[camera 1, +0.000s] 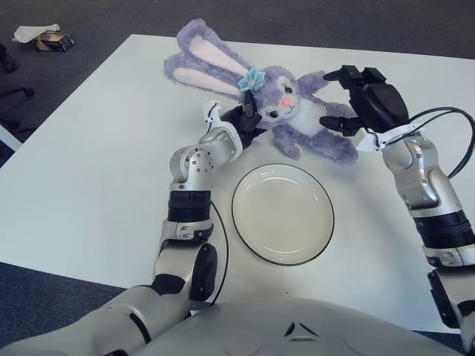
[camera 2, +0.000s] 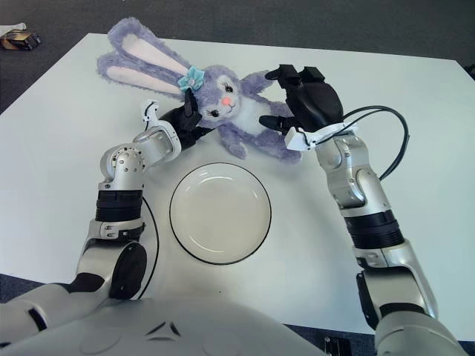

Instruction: Put the doll into the plate.

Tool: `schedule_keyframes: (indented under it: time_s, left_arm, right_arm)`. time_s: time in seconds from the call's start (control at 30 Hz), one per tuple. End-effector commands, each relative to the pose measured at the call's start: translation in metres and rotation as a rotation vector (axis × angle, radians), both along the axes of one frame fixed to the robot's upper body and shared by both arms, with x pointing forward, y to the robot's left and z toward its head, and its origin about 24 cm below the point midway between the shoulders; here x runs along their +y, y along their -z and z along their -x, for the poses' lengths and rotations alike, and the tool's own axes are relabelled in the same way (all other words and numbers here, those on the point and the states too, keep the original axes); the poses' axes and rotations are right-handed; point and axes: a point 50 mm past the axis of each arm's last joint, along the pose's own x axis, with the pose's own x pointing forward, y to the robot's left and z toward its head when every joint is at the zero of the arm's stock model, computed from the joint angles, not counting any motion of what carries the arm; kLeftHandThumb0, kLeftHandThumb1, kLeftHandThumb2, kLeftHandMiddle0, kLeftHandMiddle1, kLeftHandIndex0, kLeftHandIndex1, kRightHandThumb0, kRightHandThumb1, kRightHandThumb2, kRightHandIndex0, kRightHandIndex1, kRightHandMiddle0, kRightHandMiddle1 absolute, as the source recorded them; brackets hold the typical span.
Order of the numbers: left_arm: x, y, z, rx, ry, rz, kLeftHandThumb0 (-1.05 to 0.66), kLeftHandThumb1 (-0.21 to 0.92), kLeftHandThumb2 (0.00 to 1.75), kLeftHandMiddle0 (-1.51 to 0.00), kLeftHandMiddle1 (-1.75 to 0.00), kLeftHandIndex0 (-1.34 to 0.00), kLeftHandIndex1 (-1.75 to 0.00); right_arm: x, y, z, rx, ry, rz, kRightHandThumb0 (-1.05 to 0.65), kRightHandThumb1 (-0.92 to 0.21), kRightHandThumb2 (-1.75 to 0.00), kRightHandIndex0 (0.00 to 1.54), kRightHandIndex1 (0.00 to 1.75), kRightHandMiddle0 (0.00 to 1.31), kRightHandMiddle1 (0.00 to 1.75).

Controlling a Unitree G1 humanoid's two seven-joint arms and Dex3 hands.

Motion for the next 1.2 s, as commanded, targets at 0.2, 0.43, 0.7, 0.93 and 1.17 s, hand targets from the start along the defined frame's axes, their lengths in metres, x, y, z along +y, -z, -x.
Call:
schedule_keyframes:
  time_s: [0.2, 0.43, 0.7, 0.93, 1.17]
  left_arm:
    - [-0.012, 0.012, 0.002, 0.069, -0.006, 0.007, -0.77, 0.5, 0.94, -0.05, -1.62, -0.04, -1.75]
    - [-0.013, 0.014, 0.003, 0.066, -0.009, 0.002, -0.74, 0.47, 0.99, -0.08, -1.6, -0.1, -1.75]
    - [-0.015, 0.016, 0.004, 0.06, -0.006, 0.008, -0.69, 0.52, 1.01, -0.09, -1.54, -0.05, -1.75]
    - [-0.016, 0.018, 0.004, 0.056, -0.015, 0.006, -0.68, 0.61, 0.96, -0.08, -1.46, 0.0, -1.68]
    - [-0.019, 0.018, 0.004, 0.059, -0.036, 0.004, -0.7, 0.67, 0.91, -0.1, -1.45, 0.0, -1.63]
  right_arm:
    - [-0.004, 0.009, 0.003, 0.144, -0.058, 0.011, -1.02, -0.92, -0.7, 0.0, 0.62, 0.0, 0.75]
    - [0.001, 0.014, -0.004, 0.207, -0.056, 0.011, -1.04, -0.92, -0.67, 0.0, 0.48, 0.0, 0.7]
    - [0.01, 0.016, -0.005, 0.257, -0.061, -0.012, -1.05, -0.92, -0.64, 0.0, 0.34, 0.0, 0.66]
    - [0.016, 0.019, -0.005, 0.275, -0.067, -0.006, -1.05, -0.92, -0.63, 0.0, 0.25, 0.0, 0.63]
    - [0.024, 0.02, -0.01, 0.28, -0.07, -0.013, -1.05, -0.92, -0.66, 0.0, 0.15, 0.0, 0.55]
